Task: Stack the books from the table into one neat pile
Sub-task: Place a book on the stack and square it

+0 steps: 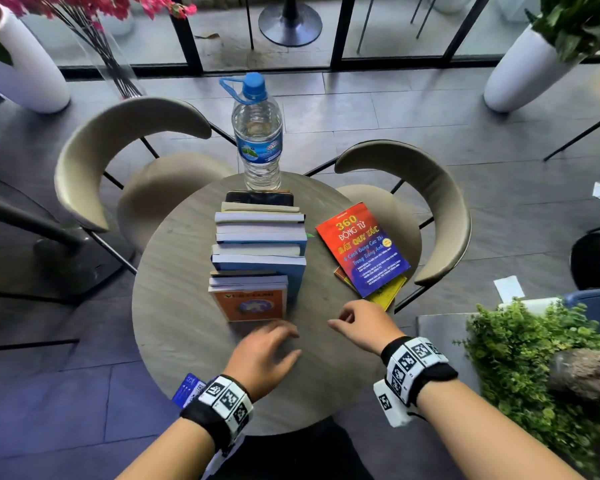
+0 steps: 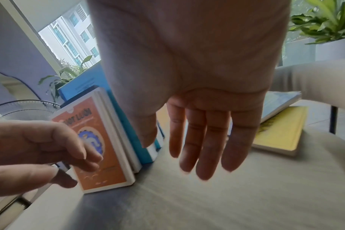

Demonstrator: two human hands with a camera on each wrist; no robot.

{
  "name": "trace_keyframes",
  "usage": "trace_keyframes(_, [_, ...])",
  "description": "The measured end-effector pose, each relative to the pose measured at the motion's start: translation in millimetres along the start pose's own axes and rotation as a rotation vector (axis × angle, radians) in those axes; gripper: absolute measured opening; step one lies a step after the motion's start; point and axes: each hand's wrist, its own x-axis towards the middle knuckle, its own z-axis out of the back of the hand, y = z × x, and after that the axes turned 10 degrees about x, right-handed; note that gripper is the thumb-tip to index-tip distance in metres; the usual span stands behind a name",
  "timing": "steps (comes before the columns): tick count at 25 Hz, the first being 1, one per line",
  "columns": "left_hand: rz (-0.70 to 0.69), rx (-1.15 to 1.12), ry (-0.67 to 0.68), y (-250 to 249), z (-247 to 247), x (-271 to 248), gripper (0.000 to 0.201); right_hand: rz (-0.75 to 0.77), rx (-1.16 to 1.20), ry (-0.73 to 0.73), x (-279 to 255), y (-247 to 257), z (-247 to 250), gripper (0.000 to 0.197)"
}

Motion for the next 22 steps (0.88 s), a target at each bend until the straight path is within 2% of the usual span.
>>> trace_keyframes(2, [0.034, -0.135, 0.032, -29, -15, 18, 0.043, -0.025, 0.03, -0.13, 7, -15, 20, 0.032])
trace_keyframes(5, [0.173, -0.368, 0.086, -67, -33, 52, 0.077, -0.035, 0.054, -0.337, 26, -35, 45, 0.055])
trace_keyframes(7, [0.313, -0.521, 0.101, -85, -44, 79, 0.092, -0.018, 0.074, -0.383, 42, -46, 58, 0.069])
trace_keyframes(9, [0.448, -0.679, 0.061, -97, -52, 107, 0.099, -0.001, 0.105, -0.4, 58, -53, 69, 0.077])
trace_keyframes(12, [0.604, -0.782, -0.028, -107, -57, 146, 0.101, 0.013, 0.144, -0.404, 80, -57, 83, 0.077])
trace_keyframes(17, [0.873, -0.987, -0.181, -106, -64, 196, 0.092, -0.059, 0.202, -0.341, 115, -62, 84, 0.078])
trace_keyframes(20, [0.921, -1.115, -0.241, -94, -79, 211, 0.09, -0.064, 0.18, -0.325, 126, -70, 79, 0.073])
trace_keyframes(22, [0.935, -1.068, -0.248, -87, -84, 215, 0.083, -0.052, 0.167, -0.354, 126, -74, 80, 0.073])
